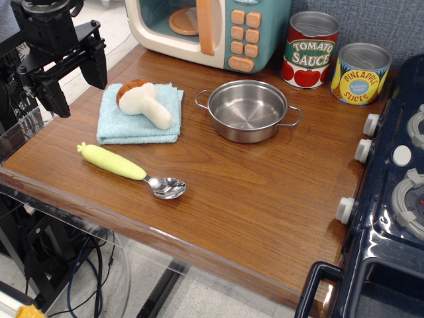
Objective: Place the spoon in front of the blue cloth
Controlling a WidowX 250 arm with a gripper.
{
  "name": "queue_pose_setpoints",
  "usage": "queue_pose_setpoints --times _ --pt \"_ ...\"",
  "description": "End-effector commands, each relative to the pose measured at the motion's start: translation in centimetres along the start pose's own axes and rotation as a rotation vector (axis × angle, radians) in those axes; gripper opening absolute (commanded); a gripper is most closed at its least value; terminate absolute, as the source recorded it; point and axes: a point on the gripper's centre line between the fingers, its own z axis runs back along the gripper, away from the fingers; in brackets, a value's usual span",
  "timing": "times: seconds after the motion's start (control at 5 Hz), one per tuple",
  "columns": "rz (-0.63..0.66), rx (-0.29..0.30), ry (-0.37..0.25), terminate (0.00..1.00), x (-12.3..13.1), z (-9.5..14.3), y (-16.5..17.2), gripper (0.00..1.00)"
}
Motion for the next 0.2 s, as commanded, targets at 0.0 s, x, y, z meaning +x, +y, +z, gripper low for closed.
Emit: queue_pose_setpoints --times 0.0 --pt "0.006 -0.053 -0.036 1.0 0.81 2.35 0.24 1.0"
